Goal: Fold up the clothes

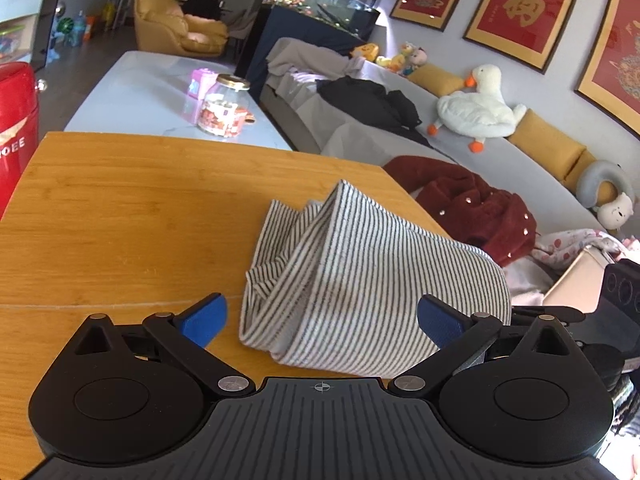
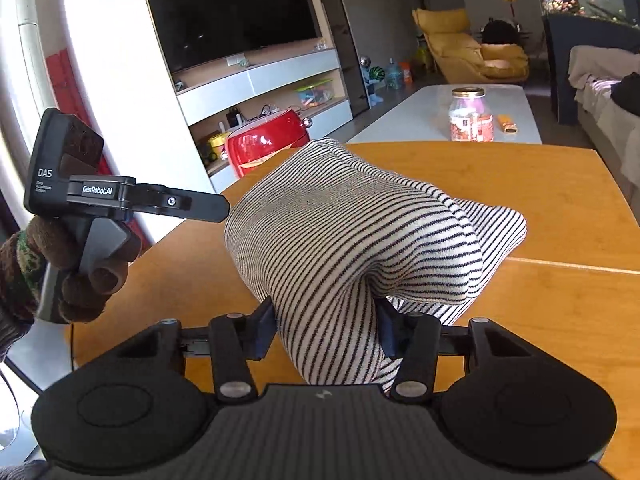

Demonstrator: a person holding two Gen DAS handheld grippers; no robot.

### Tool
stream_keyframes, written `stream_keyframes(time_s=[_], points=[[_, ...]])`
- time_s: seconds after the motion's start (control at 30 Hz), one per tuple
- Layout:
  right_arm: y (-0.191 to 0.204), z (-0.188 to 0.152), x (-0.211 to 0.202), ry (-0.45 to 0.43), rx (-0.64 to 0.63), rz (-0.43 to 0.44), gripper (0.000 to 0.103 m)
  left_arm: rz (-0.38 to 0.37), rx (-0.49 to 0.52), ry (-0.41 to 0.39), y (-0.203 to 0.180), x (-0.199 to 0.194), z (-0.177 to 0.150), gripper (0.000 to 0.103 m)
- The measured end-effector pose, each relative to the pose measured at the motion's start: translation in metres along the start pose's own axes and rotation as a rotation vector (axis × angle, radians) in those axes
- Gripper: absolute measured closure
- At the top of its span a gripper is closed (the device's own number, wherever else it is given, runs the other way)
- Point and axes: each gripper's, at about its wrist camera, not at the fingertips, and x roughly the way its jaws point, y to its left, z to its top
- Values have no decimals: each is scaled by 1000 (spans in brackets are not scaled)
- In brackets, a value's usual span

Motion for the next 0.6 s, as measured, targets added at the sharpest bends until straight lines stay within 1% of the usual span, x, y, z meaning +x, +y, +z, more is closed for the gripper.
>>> stream_keyframes(time_s=[0.13,0.17,0.23,0.3,0.33,0.43,0.47,0.53,0.6], points=[[1,-18,-48,77,-52,88,54,-54,62,9,-15,-16,-20,0],[3,-23,-62,91,-101,95,54,-71,79,11,-19,-20,-25,0],[10,-33,-88,108,-251,65,54,-148,106,6,-28,-29,-32,0],[16,-39,-103,132,-423,-29,54,-210,132,0,-39,-33,-31,0],[15,-38,-105,138,-460,-89,53,-228,153,-8,-46,-33,-28,0],[1,-26,-97,135,-406,-254,52,-246,195,-33,-67,-20,-17,0],[-6,-21,-91,130,-359,-308,53,-260,192,-32,-73,-11,-13,0],[-20,-16,-78,116,-292,-385,53,-291,169,-7,-83,11,-6,0],[-35,-10,-62,101,-232,-453,53,-296,154,39,-87,37,-3,0]])
